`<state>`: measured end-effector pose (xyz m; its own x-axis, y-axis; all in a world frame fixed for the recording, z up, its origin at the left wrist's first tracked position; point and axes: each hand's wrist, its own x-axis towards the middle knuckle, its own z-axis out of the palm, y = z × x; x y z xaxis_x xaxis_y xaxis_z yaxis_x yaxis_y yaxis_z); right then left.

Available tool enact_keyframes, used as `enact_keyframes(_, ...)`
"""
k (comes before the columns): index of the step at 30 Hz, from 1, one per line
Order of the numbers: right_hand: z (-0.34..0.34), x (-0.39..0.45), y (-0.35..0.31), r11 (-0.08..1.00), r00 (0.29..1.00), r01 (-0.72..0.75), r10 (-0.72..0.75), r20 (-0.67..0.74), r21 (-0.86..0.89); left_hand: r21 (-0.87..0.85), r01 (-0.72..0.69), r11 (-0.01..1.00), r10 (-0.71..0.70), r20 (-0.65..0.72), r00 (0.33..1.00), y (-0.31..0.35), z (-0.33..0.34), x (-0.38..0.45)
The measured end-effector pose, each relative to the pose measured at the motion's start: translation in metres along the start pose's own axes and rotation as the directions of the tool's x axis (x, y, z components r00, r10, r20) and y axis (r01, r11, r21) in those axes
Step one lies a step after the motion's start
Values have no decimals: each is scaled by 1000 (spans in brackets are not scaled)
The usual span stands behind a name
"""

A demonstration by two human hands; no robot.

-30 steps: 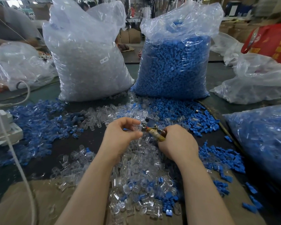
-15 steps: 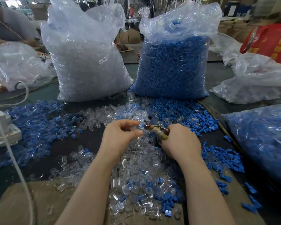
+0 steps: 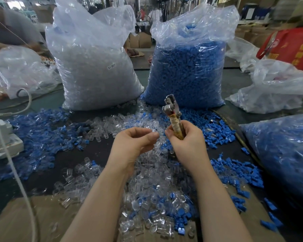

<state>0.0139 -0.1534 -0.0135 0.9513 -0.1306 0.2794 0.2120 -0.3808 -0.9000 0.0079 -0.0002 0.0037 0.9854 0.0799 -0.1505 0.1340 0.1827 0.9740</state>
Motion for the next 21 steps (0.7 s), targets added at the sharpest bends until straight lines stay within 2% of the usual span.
enact_keyframes(7,5,-3,-7,967,1000,24,-28,11,254,-94,-12,995,10,-27,1000,0,8,-4)
enact_keyframes(11,5,-3,-9,947,1000,5,-4,-3,323,-134,18,991,-18,-3,1000,1,8,-4)
enact_keyframes(14,6,-3,-8,948,1000,16,-14,-8,316,-108,25,994,-26,-8,1000,2,9,-5)
enact_keyframes(21,10,-3,-3,985,998,68,-66,-16,162,-116,24,993,-23,7,1000,5,12,-6)
